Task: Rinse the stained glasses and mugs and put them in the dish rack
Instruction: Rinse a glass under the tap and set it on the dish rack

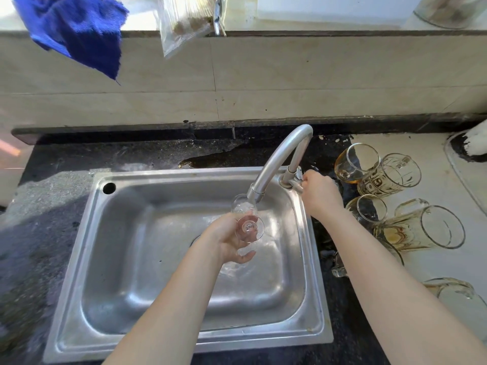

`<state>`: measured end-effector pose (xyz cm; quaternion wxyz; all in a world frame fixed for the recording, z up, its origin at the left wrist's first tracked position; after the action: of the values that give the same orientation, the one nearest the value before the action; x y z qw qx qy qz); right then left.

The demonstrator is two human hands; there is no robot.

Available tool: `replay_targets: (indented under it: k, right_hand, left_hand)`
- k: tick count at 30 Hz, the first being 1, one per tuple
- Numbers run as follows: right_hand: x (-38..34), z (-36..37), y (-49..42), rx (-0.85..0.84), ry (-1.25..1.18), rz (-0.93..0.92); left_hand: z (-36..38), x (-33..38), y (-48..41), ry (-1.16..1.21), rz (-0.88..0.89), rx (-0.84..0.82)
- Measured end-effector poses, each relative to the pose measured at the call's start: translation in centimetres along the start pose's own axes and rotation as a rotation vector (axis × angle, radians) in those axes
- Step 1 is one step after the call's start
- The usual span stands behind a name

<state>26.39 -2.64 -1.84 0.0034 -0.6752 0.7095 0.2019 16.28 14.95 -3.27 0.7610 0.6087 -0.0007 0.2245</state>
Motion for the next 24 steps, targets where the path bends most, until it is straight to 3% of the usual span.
replay_targets:
  k: [5,8,11,14,17,24]
  right_hand:
    - [-1.4,-0.5,4.2,0.173,0.014,-0.256]
    - [-2.6,1.2,6.6,0.065,-0.034,-0.502]
    - [-3.3,3.6,7.1,-0.065,0.146,-0.693]
    - [-3.4,5.0,7.3,-0.096,0.214,-0.753]
    - [-3.3,5.5,7.6,-0.052,0.139,-0.774]
    - [-2.1,7.5,8.4,-0.254,-0.2,-0.545]
  left_hand:
    - [-0.7,-0.3,0.8,-0.163,0.012,-0.016]
    - [-1.1,-0.7,1.3,-0.321,0.045,-0.031]
    - [-1.0,-0.5,2.6,-0.522,0.09,-0.004]
    - [-0.5,0.0,4.6,-0.743,0.132,0.053]
    - [-0.3,0.2,6.0,-0.784,0.202,0.141]
    - [-1.0,1.0,7.8,-0.789,0.503,0.169]
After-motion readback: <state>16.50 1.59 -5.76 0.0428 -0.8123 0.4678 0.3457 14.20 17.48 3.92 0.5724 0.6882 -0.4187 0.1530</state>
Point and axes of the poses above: each hand's wrist, its own y-axis away from the middle knuckle, its own z-axis out of the palm, x = y × z, the point moved 3 cm from there along -y, towards the middle knuckle, and after that the axes turned 1 degree about -z, right-handed, at the moved point
